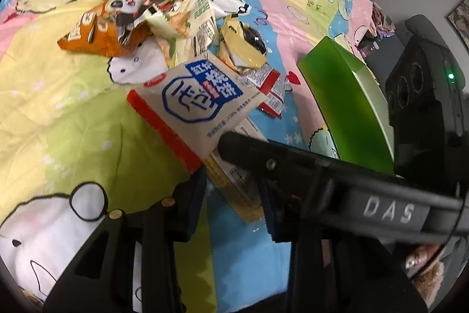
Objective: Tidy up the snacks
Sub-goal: 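Grasp the white-and-red biscuit pack with the right tool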
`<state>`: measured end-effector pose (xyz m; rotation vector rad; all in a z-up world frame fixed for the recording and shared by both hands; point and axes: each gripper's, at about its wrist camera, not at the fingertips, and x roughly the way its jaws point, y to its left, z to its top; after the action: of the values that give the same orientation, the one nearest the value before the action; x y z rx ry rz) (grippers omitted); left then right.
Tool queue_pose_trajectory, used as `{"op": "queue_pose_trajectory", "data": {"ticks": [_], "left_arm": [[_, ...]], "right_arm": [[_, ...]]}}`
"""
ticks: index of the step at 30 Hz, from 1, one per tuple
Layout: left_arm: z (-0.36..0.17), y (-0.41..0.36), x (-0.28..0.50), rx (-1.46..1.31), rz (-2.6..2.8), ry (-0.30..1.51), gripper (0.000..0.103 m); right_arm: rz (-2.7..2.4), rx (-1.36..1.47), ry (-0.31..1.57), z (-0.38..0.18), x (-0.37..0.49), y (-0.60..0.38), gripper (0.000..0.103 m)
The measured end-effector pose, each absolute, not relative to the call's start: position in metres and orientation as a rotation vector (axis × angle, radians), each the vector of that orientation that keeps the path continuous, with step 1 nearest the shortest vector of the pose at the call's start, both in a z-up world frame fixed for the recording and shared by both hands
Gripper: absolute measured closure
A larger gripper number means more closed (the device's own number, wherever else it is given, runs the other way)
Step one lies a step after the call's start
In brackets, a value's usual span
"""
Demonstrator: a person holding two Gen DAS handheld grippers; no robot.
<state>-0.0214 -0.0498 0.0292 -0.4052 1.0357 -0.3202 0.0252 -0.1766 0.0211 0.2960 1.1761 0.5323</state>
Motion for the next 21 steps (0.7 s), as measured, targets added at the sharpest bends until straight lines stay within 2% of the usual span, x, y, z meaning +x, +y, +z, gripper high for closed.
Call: {"op": "queue_pose_trajectory", "data": {"ticks": [3, 7, 8, 9, 12, 17, 19, 20, 21], "left_arm": [[0.034, -0.057, -0.019, -0.376, -0.320, 1.016, 0.072], [0.051, -0.068, -0.020, -0.335, -0.338, 0.965, 0.075], [0.057, -0.072, -0.021, -0.345, -0.394, 0.942, 0.088], [0.061, -0.075, -0.019, -0.366, -0.450, 0.939, 0.099], [0.082, -0.092, -0.023, -0.299, -0.474, 0.890, 0.100], [0.085, -0.101, -0.027, -0.237, -0.407, 0.880, 0.087], [0.083, -0.094, -0.025, -0.204, -0.326, 0.894, 0.073], [0.082, -0.090, -0.025, -0.203, -0.293, 0.905, 0.061], [0.079, -0.084, -0.026, -0.208, -0.276, 0.910, 0.055]], "right_arm": [[0.521, 0.292, 1.172, 0.023, 0.023, -0.179, 0.050], [0.521, 0.313, 1.119, 0.038, 0.018, -0.188, 0.052], [0.522, 0.316, 1.097, 0.045, 0.015, -0.191, 0.056], [0.556, 0.340, 1.083, 0.050, 0.013, -0.193, 0.065], [0.581, 0.368, 1.020, 0.069, 0.005, -0.204, 0.065], [0.537, 0.397, 0.990, 0.076, 0.001, -0.229, 0.065], [0.490, 0.388, 0.996, 0.074, 0.003, -0.235, 0.065], [0.490, 0.399, 1.003, 0.072, 0.005, -0.237, 0.065], [0.498, 0.415, 1.015, 0.070, 0.008, -0.238, 0.064]]}}
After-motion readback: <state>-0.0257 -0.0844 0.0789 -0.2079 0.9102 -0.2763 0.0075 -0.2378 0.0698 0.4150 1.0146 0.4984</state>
